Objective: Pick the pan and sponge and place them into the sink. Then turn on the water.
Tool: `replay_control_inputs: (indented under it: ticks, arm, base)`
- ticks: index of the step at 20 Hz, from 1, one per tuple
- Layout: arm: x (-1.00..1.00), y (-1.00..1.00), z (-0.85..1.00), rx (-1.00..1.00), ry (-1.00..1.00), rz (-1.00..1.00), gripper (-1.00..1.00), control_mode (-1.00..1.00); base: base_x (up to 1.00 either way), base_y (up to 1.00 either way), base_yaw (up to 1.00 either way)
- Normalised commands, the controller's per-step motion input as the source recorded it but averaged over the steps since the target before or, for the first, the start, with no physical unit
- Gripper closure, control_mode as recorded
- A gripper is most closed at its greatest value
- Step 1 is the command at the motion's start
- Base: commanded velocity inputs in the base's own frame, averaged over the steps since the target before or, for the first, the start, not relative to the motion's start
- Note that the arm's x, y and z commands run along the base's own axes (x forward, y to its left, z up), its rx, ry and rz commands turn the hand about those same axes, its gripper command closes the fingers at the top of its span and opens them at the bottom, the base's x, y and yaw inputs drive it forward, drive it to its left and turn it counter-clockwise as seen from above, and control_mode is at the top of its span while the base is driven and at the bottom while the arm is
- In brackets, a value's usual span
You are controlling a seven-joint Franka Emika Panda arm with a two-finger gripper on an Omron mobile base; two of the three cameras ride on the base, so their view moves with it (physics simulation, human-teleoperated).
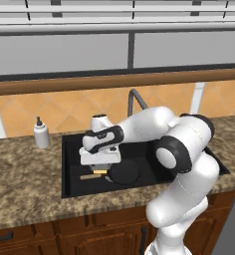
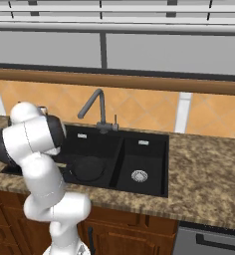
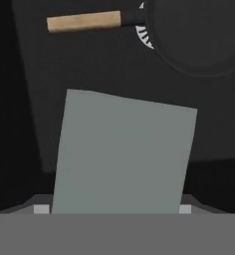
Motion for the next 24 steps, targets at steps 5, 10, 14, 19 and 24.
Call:
replay_control_inputs:
  ticks: [5,10,14,19,24]
  arm:
    - [0.11,-0.09,-0.68,-0.06,0.03,0.0,1.0,-1.0]
    - [0.11,0.11,-0.31,0.0,0.0,0.0,1.0,-1.0]
    - [0.41,0.0,-0.13,0.0,0.03,0.0,1.0,-1.0]
    - [0.39,0.01,-0.23,0.0,0.02,0.0,1.0,-1.0]
    - [0.2,0.12,-0.09,0.0,0.0,0.01,-1.0,-1.0]
  base:
    - [0.0,0.0,0.0]
    - [0.0,0.0,0.0]
    - [0.0,0.0,0.0]
    - [0.0,0.0,0.0]
    - [0.0,0.0,0.0]
